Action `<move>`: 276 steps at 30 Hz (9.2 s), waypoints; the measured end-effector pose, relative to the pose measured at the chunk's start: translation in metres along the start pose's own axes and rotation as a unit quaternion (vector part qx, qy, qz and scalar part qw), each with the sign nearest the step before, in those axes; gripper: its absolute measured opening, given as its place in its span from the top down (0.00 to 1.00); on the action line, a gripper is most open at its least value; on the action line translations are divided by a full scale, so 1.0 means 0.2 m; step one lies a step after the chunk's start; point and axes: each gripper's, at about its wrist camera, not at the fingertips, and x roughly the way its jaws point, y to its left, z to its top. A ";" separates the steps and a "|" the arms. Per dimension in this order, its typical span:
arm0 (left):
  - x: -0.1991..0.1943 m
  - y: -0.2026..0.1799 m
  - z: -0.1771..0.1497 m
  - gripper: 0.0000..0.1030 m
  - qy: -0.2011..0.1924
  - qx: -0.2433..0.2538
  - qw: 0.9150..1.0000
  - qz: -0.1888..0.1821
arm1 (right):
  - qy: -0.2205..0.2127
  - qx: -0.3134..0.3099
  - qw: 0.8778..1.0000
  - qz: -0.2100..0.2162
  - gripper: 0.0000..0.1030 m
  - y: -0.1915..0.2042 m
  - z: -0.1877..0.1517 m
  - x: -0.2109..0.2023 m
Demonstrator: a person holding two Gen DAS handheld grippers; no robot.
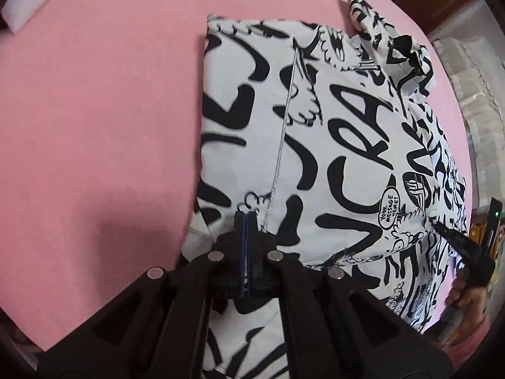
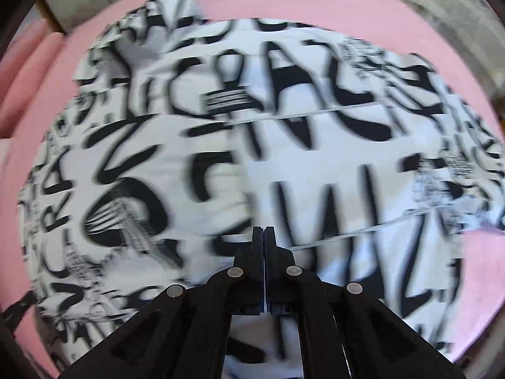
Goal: Fold large clothes
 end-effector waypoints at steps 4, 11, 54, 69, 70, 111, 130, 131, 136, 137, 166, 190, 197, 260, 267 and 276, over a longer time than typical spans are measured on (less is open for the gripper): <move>-0.01 -0.06 0.06 1.00 -0.007 0.019 0.999 -0.036 | -0.053 -0.023 0.994 0.096 1.00 0.14 -0.01 -0.17; 0.15 -0.26 0.37 1.00 -0.022 0.046 0.999 -0.018 | 0.023 -0.126 0.944 0.304 1.00 0.91 -0.12 -0.06; 0.02 -0.56 0.25 1.00 -0.060 0.120 0.991 0.008 | -0.104 0.102 0.982 0.121 0.79 0.00 -0.28 -0.40; 0.00 -1.08 -0.69 1.00 0.059 0.191 0.980 0.012 | 0.028 0.132 0.975 0.176 0.41 -0.29 -0.88 -0.38; 0.00 -1.11 -0.72 1.00 0.063 0.191 0.979 0.015 | 0.032 0.137 0.974 0.180 0.41 -0.33 -0.90 -0.39; 0.22 -2.96 -1.04 0.39 0.115 0.240 0.964 0.003 | -0.022 0.603 0.768 0.216 0.30 -3.07 -0.58 -0.08; 0.18 -2.82 -0.97 0.39 0.093 0.201 0.975 0.002 | -0.177 0.524 0.820 0.146 0.85 -2.96 -0.19 -0.48; 0.17 -2.79 -0.95 0.39 0.089 0.198 0.976 0.002 | -0.192 0.512 0.825 0.143 0.85 -2.93 -0.16 -0.53; 0.08 -2.61 -0.89 0.39 0.065 0.180 0.982 0.002 | -0.244 0.443 0.852 0.137 0.86 -2.76 -0.04 -0.77; 0.06 -2.57 -0.87 0.39 0.062 0.173 0.983 0.000 | -0.253 0.429 0.857 0.137 0.86 -2.72 -0.03 -0.82; -0.22 -1.20 -0.32 0.39 0.021 0.101 0.994 -0.022 | -0.225 0.108 0.945 0.209 0.86 -0.42 -0.04 -0.96; 0.39 -1.52 -0.16 0.39 0.106 0.040 0.981 -0.155 | -0.192 -0.093 0.976 0.042 0.33 -0.55 -0.47 -0.69; 0.57 -1.69 -0.19 0.39 0.097 -0.021 0.985 -0.140 | -0.136 -0.065 0.989 -0.010 0.33 -0.92 -0.55 -0.64; 0.06 -1.36 -0.07 0.68 -0.064 -0.043 0.994 0.080 | -0.128 -0.178 0.971 0.097 0.57 -1.37 -0.36 -0.73; 0.04 -1.68 -0.24 0.73 -0.048 0.028 0.997 -0.062 | -0.089 -0.086 0.969 0.214 0.76 -1.27 -0.22 -0.72; 0.41 -2.08 -0.32 0.91 0.055 0.092 0.994 0.005 | 0.049 0.037 0.965 0.254 0.97 -1.13 -0.13 -0.32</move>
